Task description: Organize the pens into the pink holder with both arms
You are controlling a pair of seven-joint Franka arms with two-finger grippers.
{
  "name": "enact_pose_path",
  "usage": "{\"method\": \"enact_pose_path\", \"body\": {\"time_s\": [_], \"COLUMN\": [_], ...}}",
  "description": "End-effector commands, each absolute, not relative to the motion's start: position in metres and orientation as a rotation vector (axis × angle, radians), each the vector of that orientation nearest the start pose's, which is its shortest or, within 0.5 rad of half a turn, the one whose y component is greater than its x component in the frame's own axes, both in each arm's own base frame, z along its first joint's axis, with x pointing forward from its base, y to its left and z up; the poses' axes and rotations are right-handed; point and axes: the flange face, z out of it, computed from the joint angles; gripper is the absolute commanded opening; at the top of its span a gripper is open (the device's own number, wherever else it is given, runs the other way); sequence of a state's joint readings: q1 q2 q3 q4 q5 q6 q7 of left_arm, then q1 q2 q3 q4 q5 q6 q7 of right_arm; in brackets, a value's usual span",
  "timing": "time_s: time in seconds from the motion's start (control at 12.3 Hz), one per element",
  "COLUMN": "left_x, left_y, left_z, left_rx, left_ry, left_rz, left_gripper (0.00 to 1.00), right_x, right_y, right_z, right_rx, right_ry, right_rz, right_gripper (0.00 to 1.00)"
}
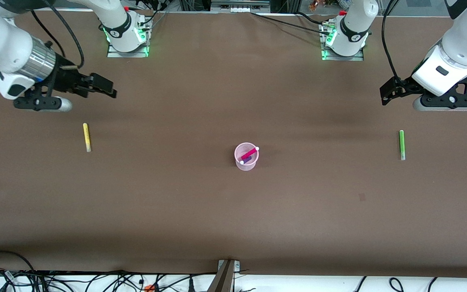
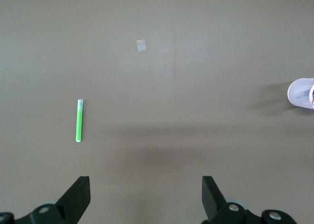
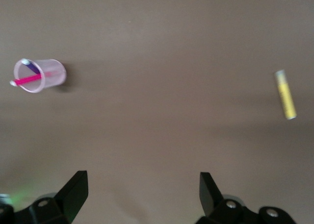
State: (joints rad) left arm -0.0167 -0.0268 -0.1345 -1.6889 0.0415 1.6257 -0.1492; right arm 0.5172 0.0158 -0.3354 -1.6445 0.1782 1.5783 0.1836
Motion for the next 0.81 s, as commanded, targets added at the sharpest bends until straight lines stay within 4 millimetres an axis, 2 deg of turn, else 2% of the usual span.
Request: {"method": "enact_pose_path", "body": {"time_s": [0.0,0.16,0.41,0.57,0.73], "left_x": [0.535,0.535,0.535,0.535,0.535], "left_y": [-0.08,-0.08,-0.08,-0.08,-0.08], "left_z": [0.593,0.592,0.593,0.593,0.593], "left_rx": [-3.085,-3.083,-3.084,-3.084,-3.084], "left_ry": [0.039,0.04,0.042,0.042,0.042], "left_rz": [0.046,0.048,0.043,0.045,0.045], "left_gripper": [1.0,1.0,1.0,1.0,1.0], "right_x": [0.533,0.538,0.56,0.565,0.566], "right_y": [0.101,0.097,0.092,0.085,0.085], "right_z": [0.596,0.596,0.605,0.606,0.618], "right_rx": [-3.072,-3.08,-3.112,-3.112,-3.115], "right_ry": [-0.171,-0.234,-0.248,-0.227,-0.232], "right_rz": [0.117,0.1,0.046,0.036,0.009], "right_gripper": [1.0,1.0,1.0,1.0,1.0]}}
